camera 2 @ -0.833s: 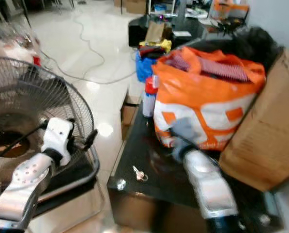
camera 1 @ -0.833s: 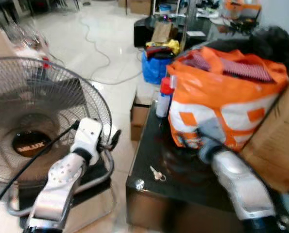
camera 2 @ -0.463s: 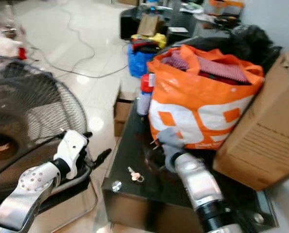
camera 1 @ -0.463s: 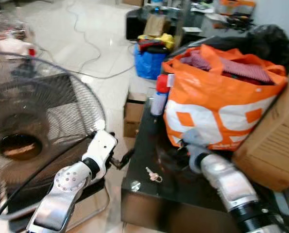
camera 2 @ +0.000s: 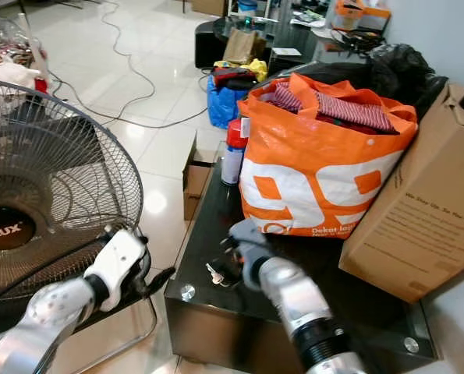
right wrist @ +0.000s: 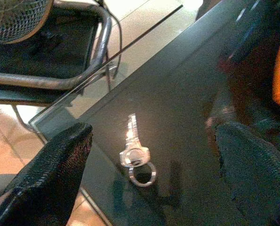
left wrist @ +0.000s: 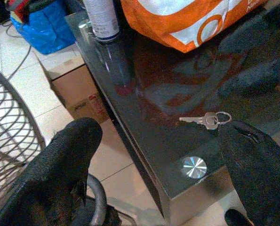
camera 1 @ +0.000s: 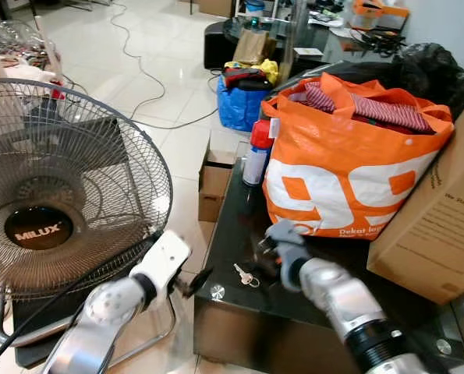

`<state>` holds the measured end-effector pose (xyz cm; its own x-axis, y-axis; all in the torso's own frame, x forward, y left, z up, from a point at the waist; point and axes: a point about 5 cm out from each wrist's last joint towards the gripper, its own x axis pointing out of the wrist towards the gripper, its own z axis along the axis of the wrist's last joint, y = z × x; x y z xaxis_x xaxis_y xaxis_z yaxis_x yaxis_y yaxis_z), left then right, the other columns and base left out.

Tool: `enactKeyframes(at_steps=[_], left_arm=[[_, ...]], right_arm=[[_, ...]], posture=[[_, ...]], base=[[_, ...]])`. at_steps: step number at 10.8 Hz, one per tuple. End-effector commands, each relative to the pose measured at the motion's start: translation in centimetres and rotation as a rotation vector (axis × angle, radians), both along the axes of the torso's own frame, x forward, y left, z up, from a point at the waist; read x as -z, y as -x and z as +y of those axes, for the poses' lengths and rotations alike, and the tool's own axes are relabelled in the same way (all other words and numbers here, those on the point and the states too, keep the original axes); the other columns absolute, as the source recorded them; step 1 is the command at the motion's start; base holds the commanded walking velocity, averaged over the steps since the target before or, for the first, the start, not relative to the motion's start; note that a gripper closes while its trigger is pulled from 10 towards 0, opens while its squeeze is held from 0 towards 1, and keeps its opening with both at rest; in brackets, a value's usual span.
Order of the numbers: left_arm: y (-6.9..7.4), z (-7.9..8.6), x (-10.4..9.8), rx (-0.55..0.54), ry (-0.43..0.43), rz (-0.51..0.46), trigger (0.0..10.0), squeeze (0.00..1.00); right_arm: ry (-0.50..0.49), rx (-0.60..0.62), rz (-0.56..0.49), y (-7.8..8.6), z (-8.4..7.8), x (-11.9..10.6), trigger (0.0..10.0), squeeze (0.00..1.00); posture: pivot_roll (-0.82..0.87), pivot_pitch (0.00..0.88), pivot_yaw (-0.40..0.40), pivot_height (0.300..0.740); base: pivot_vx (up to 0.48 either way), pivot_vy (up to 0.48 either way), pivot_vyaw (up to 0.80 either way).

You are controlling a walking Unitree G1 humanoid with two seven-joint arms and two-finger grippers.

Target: Hang keys on a hook

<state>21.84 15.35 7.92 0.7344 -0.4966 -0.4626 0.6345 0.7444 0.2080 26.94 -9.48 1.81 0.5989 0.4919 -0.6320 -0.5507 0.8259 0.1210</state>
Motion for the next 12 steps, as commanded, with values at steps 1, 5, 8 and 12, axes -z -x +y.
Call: enactKeyframes(at_steps=[1, 5, 8, 12], left_arm=[[0.1, 0.3, -0.7, -0.005, -0.005, -0.022, 10.0, 0.62], [1.7, 0.9, -1.4, 0.030, -0.006, 0.007, 10.0, 0.62], [2.7, 1.3, -1.5, 0.030, -0.014, 0.036, 10.0, 0.62], [3.3, 1.6, -1.8, 0.032, -0.029, 0.056, 10.0, 0.62]], right_arm=[[0.011, 0.006, 0.014, 0.2, 0.0, 0.6, 10.0, 0.00], [-0.051, 0.057, 0.051, 2.2, 2.5, 2.7, 10.0, 0.00], [-0.076, 0.149, 0.013, 1.8, 2.4, 3.0, 7.3, 0.00], [0.037, 0.048, -0.070, 1.9, 4.2, 3.9, 1.6, 0.00]], posture=[[-0.04, 0.000, -0.075, 0.740], [-0.03, 0.027, -0.036, 0.740], [-0.02, 0.057, -0.031, 0.740], [0.01, 0.083, -0.042, 0.740]], base=[[0.000, 0.000, 0.00], [0.000, 0.000, 0.00], [0.000, 0.000, 0.00], [0.000, 0.000, 0.00]])
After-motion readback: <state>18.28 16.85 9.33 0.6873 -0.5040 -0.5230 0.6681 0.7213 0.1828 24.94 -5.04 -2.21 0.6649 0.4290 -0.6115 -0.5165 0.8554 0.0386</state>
